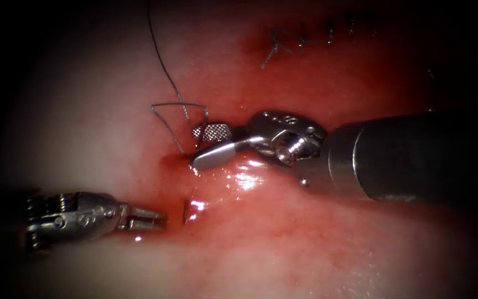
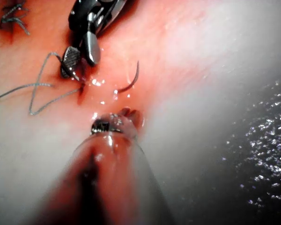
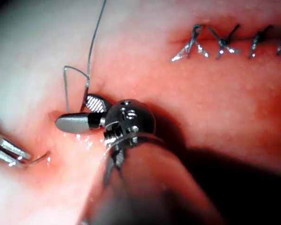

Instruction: Wound Closure

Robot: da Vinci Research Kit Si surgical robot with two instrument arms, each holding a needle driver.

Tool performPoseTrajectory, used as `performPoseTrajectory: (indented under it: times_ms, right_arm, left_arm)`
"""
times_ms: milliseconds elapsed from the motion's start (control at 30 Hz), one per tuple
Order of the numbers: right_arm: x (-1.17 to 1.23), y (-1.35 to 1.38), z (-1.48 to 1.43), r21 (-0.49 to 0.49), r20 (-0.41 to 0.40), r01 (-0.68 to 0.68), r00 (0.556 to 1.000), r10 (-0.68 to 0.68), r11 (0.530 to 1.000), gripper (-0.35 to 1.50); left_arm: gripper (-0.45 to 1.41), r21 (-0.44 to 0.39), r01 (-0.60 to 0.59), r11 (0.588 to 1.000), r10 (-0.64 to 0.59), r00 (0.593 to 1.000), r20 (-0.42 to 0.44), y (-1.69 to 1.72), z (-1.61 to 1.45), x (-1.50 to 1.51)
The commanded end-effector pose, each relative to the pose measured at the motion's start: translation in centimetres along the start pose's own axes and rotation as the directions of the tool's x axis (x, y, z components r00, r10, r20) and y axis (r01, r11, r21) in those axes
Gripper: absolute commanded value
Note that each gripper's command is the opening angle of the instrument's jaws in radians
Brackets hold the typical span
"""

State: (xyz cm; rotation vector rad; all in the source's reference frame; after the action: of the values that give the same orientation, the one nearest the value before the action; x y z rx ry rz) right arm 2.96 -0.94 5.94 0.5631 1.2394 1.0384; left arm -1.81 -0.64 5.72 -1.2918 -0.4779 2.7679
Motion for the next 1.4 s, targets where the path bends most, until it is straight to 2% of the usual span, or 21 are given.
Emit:
performPoseTrajectory:
  times_ms: [33, 200, 400, 667, 1000, 1033, 1100, 1133, 1200, 1267, 1333, 1400]
  right_arm:
    - [-0.01, 0.12, -0.02, -0.007, -0.001, 0.008, 1.0, -0.008, 1.0, 1.18]
    - [0.05, 0.27, -0.21, -0.014, 0.007, 0.02, 1.0, -0.02, 1.0, 1.16]
    - [0.06, 0.31, -0.28, -0.024, 0.013, 0.032, 0.999, -0.032, 0.999, 1.16]
    - [0.02, 0.31, -0.27, -0.024, 0.013, 0.037, 0.999, -0.036, 0.999, 1.06]
    - [-0.04, 0.32, -0.26, -0.026, 0.011, 0.043, 0.999, -0.043, 0.999, 1.05]
    - [-0.04, 0.32, -0.26, -0.023, 0.012, 0.044, 0.999, -0.043, 0.999, 1.05]
    - [-0.04, 0.32, -0.26, -0.023, 0.012, 0.044, 0.999, -0.043, 0.999, 1.05]
    - [-0.04, 0.32, -0.26, -0.02, 0.013, 0.044, 0.999, -0.043, 0.999, 1.05]
    - [-0.04, 0.32, -0.26, -0.015, 0.015, 0.043, 0.999, -0.043, 0.999, 1.05]
    - [-0.03, 0.31, -0.26, 0.0, 0.02, 0.043, 0.999, -0.043, 0.999, 1.05]
    - [-0.02, 0.3, -0.27, 0.003, 0.012, 0.046, 0.999, -0.046, 0.999, 1.01]
    - [0.01, 0.29, -0.27, 0.019, 0.007, 0.131, 0.991, -0.131, 0.991, 0.88]
  left_arm:
    - [0.36, -0.002, -0.007, 1.0, 0.007, 1.0, -0.007, -0.02, 0.09, 0.01]
    - [0.44, 0.002, -0.023, 1.0, 0.023, 0.999, -0.022, -0.09, 0.07, 0.08]
    - [0.61, 0.027, -0.032, 0.999, 0.034, 0.997, -0.065, -0.17, 0.05, 0.2]
    - [0.61, 0.045, -0.056, 0.997, 0.06, 0.994, -0.091, -0.19, 0.12, 0.36]
    - [0.56, 0.034, -0.066, 0.997, 0.07, 0.991, -0.118, -0.32, 0.26, 0.5]
    - [0.41, 0.029, -0.068, 0.997, 0.071, 0.99, -0.123, -0.35, 0.29, 0.51]
    - [0.36, 0.024, -0.07, 0.997, 0.072, 0.989, -0.128, -0.36, 0.3, 0.52]
    - [0.25, 0.02, -0.072, 0.997, 0.074, 0.989, -0.131, -0.37, 0.31, 0.52]
    - [-0.05, 0.009, -0.072, 0.997, 0.072, 0.988, -0.14, -0.38, 0.32, 0.52]
    - [-0.42, -0.007, -0.001, 1.0, 0.0, 0.989, -0.149, -0.39, 0.31, 0.51]
    - [-0.45, -0.035, 0.043, 0.998, -0.048, 0.985, -0.164, -0.39, 0.3, 0.51]
    - [-0.45, -0.071, 0.094, 0.993, -0.106, 0.976, -0.189, -0.39, 0.29, 0.51]
